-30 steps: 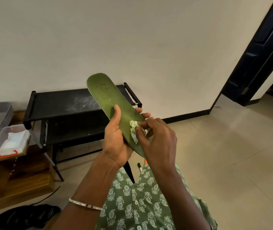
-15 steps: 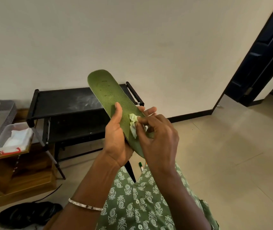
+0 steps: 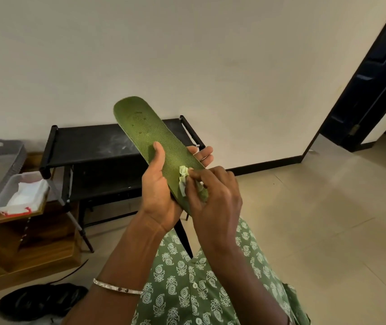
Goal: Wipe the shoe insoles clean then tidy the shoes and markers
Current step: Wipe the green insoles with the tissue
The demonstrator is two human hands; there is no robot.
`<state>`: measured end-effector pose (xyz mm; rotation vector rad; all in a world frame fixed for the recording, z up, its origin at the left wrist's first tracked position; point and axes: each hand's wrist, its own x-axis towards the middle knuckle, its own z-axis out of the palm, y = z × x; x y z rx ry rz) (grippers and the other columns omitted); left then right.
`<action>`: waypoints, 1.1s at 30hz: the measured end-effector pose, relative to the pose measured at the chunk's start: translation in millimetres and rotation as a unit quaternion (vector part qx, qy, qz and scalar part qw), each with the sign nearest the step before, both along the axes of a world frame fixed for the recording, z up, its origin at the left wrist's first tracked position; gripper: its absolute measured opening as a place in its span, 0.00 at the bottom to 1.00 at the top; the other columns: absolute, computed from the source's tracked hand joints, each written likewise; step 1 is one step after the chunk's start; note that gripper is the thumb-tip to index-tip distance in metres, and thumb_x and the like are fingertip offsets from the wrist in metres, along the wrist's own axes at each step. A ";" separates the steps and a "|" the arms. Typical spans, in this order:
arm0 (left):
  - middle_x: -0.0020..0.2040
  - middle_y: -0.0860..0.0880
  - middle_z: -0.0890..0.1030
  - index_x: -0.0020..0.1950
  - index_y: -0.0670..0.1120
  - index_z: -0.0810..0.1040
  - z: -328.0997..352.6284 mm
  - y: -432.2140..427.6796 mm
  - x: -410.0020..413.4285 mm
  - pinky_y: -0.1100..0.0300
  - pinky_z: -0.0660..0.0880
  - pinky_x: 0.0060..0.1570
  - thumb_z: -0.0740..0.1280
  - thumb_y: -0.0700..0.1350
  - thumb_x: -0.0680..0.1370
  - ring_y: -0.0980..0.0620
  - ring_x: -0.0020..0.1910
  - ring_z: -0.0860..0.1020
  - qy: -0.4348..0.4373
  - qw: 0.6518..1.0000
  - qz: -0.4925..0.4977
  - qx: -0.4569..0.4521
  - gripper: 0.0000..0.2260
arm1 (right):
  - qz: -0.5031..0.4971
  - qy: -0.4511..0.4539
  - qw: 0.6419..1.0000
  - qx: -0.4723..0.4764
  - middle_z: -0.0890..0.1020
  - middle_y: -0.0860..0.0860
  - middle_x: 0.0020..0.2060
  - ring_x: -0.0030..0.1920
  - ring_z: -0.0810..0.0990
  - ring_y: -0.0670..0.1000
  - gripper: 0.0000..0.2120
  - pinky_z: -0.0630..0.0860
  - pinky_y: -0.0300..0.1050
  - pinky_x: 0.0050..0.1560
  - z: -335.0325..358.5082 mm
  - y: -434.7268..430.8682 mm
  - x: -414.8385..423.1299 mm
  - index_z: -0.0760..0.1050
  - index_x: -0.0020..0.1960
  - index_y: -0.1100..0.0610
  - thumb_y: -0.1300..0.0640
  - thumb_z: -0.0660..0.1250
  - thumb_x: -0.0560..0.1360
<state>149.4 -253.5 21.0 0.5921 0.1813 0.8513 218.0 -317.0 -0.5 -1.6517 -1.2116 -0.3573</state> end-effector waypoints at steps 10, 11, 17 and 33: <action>0.69 0.35 0.75 0.58 0.41 0.74 -0.6 2.2 -3.6 0.42 0.62 0.74 0.50 0.68 0.80 0.42 0.70 0.74 -0.034 0.999 -0.012 -0.001 0.31 | 0.030 -0.033 0.999 -0.009 0.80 0.47 0.41 0.44 0.73 0.47 0.07 0.65 0.33 0.43 -7.4 -16.9 -4.5 0.85 0.52 0.56 0.58 0.74 0.74; 0.70 0.35 0.74 0.59 0.41 0.74 -0.2 0.9 -1.6 0.44 0.64 0.73 0.50 0.68 0.80 0.41 0.71 0.73 -0.039 0.999 -0.021 -0.007 0.31 | 0.022 -0.036 0.999 0.003 0.80 0.48 0.41 0.44 0.73 0.47 0.07 0.65 0.33 0.43 -2.6 -9.9 -0.4 0.85 0.51 0.56 0.59 0.74 0.74; 0.71 0.36 0.74 0.60 0.39 0.77 2.3 1.1 -2.4 0.44 0.62 0.74 0.51 0.67 0.80 0.41 0.72 0.72 -0.048 0.999 -0.025 -0.008 0.34 | 0.035 -0.015 0.999 0.018 0.82 0.48 0.44 0.45 0.75 0.49 0.07 0.71 0.38 0.42 9.8 7.5 5.4 0.84 0.53 0.55 0.57 0.73 0.75; 0.72 0.36 0.72 0.61 0.40 0.72 3.9 4.8 -2.3 0.41 0.62 0.74 0.50 0.67 0.81 0.39 0.72 0.71 -0.052 0.998 -0.020 -0.003 0.31 | 0.029 -0.016 0.999 -0.002 0.83 0.46 0.44 0.45 0.76 0.47 0.06 0.74 0.46 0.45 16.0 5.2 3.2 0.83 0.51 0.54 0.56 0.72 0.74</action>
